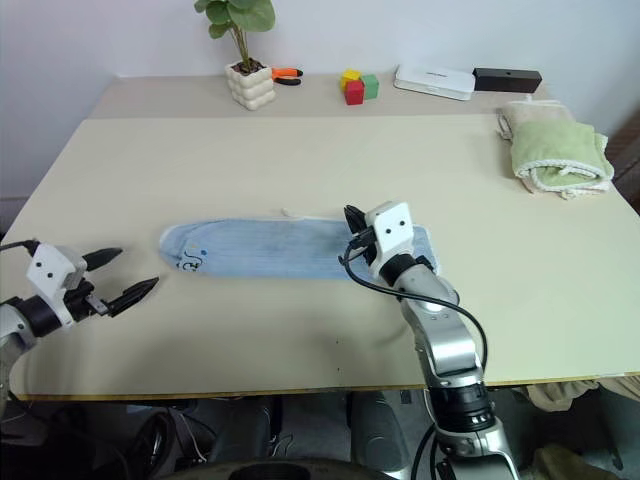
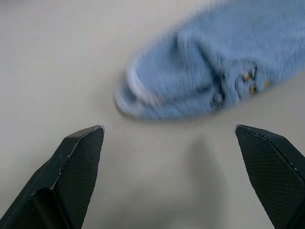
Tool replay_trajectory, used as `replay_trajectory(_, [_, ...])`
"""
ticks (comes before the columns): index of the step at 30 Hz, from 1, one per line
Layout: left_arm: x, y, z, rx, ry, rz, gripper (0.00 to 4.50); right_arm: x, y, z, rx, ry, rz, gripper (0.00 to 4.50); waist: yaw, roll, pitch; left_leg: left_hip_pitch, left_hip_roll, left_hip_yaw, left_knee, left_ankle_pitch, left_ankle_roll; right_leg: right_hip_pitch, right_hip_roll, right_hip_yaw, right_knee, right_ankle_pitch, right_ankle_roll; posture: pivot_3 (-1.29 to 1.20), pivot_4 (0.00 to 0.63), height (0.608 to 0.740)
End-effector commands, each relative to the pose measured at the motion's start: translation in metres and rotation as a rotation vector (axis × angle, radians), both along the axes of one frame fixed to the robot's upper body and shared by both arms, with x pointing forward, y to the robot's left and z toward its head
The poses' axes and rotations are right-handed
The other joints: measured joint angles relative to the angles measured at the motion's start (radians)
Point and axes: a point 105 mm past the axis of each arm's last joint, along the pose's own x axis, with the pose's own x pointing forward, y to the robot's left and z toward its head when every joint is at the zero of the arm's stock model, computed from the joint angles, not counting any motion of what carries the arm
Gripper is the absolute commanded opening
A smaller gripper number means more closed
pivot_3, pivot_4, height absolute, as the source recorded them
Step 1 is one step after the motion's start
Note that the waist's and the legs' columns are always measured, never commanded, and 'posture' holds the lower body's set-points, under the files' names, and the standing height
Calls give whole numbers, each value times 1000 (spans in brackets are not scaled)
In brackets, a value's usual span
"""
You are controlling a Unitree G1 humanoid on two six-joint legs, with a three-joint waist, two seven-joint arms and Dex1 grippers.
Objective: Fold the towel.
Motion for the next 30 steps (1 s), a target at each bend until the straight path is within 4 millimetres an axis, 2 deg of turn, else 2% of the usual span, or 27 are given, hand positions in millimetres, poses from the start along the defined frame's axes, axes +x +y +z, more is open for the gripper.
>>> replay_trajectory(1, [6, -2, 13, 37, -93, -26, 4491, -6, -5, 7, 11, -16, 22, 0, -4, 0, 0, 0, 0, 0, 0, 0, 0, 0, 0, 0, 0, 0, 0, 0, 150, 740])
replay_trajectory(5, [14, 4, 4, 40, -40, -30, 4491, -11, -5, 12, -8, -21, 97, 0, -9, 0, 0, 0, 0, 0, 0, 0, 0, -1, 1, 0, 1, 0, 1, 0, 150, 740])
replay_trajectory(7, [18, 6, -1, 31, -18, -35, 4500, -17, -4, 15, -27, -27, 177, 540, -9, 0, 0, 0, 0, 0, 0, 0, 0, -1, 1, 0, 1, 0, 1, 0, 150, 740])
replay_trajectory(9, [19, 6, -5, 20, 14, -50, 4500, -22, -5, 14, -80, -35, 222, 1320, -7, 0, 0, 0, 0, 0, 0, 0, 0, -1, 1, 0, 1, 0, 1, 0, 150, 740])
replay_trajectory(15, [33, 7, -14, -27, 71, -59, 4500, -30, -2, 15, -99, -17, 283, 4354, -6, 0, 0, 0, 0, 0, 0, 0, 0, 0, 1, 0, 1, 1, 1, 0, 150, 740])
replay_trajectory(20, [45, 1, -11, -139, 130, -67, 4500, -37, 3, 8, -105, 18, 305, 4444, -6, 0, 0, 0, 0, 0, 0, 0, 0, 0, 1, 0, 1, 2, 4, 0, 150, 740])
replay_trajectory(30, [42, -16, -20, -184, 308, -150, 4500, -36, 4, 4, -91, 30, 280, 4444, -6, 0, 0, 0, 0, 0, 0, 0, 0, -1, 2, 0, 2, 2, 4, 0, 150, 740])
